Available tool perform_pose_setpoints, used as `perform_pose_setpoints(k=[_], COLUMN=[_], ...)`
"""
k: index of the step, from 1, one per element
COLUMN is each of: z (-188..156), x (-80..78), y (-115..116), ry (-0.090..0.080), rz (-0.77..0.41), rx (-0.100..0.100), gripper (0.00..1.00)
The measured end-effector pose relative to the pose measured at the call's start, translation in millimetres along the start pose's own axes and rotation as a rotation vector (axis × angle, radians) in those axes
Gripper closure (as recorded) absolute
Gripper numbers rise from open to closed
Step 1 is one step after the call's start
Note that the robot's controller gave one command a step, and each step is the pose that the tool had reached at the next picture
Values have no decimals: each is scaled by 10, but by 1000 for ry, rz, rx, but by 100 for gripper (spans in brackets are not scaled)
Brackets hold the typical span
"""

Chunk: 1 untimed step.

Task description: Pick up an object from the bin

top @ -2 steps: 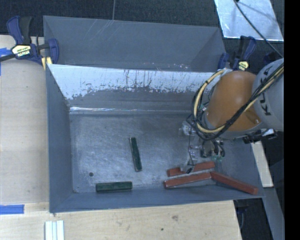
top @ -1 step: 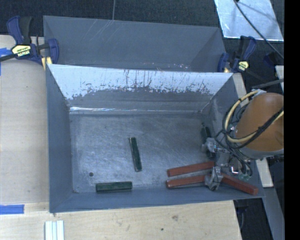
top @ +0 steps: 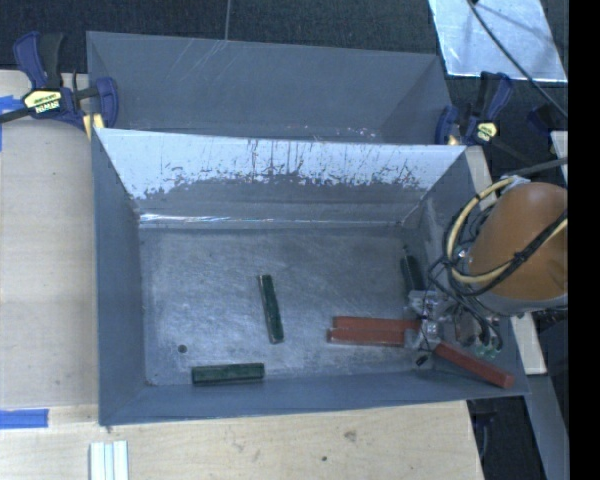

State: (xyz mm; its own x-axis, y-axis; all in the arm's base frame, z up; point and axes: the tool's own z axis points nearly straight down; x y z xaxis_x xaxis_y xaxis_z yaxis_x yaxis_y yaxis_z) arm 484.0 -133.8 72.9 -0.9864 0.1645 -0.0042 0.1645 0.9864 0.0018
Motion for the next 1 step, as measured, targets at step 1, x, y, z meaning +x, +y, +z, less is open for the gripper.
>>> perform_pose_setpoints(k=[1], z=[25], x=[7], y=[-11], ry=[1], rz=[2], rx=[2], gripper=[0])
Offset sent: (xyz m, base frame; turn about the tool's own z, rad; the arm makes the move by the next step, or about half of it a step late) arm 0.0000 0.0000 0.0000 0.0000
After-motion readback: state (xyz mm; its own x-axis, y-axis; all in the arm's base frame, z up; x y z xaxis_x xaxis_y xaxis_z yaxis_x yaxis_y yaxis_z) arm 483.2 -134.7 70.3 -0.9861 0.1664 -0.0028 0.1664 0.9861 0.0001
